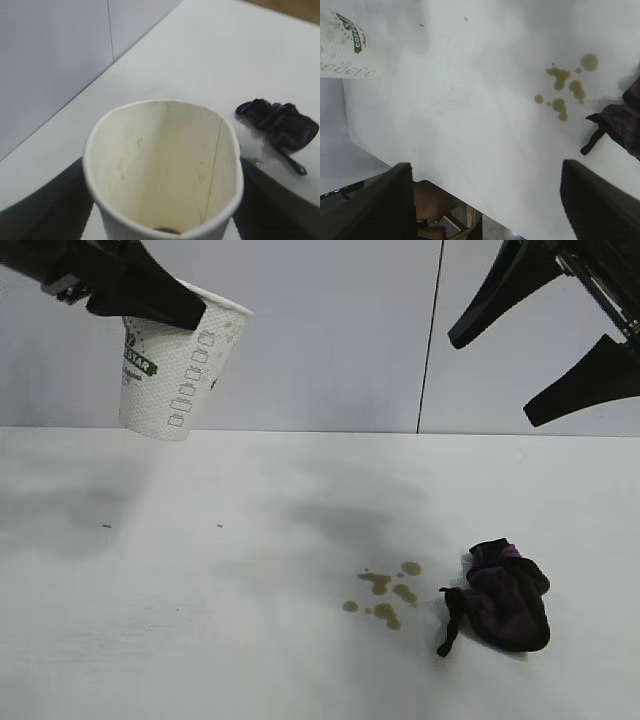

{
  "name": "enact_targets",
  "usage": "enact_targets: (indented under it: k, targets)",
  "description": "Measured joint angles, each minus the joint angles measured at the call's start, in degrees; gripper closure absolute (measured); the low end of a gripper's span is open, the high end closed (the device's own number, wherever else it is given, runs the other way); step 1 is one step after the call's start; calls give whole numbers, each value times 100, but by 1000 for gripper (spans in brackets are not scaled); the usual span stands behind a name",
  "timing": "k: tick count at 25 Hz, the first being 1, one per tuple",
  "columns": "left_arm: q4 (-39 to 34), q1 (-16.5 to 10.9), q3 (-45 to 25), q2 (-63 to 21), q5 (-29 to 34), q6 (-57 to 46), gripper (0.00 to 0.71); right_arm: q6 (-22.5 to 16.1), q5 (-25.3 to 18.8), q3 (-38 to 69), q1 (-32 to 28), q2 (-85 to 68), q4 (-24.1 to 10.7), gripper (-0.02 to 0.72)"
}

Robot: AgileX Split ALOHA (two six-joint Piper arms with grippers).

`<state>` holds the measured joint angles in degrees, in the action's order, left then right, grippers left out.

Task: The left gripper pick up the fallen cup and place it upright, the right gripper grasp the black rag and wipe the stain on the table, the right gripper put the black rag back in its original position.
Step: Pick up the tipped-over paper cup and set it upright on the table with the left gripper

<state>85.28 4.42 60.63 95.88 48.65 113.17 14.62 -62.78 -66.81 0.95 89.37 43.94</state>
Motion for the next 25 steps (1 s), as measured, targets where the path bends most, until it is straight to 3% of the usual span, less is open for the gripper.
enact_targets:
  k: [2,6,15,25]
  targets:
    - [731,-225,-570,0,115,1056,191,0,0,0,0,0,-32,147]
    - [1037,-328,-1190,124,83,2348,191,0,-6,0,0,0,-85,147]
    - [1149,-328,-1057,1368,139,2671,191,0,-6,0,0,0,-105,147]
    - [1186,-328,-983,1462,237,3475,191,0,-6,0,0,0,-110,147]
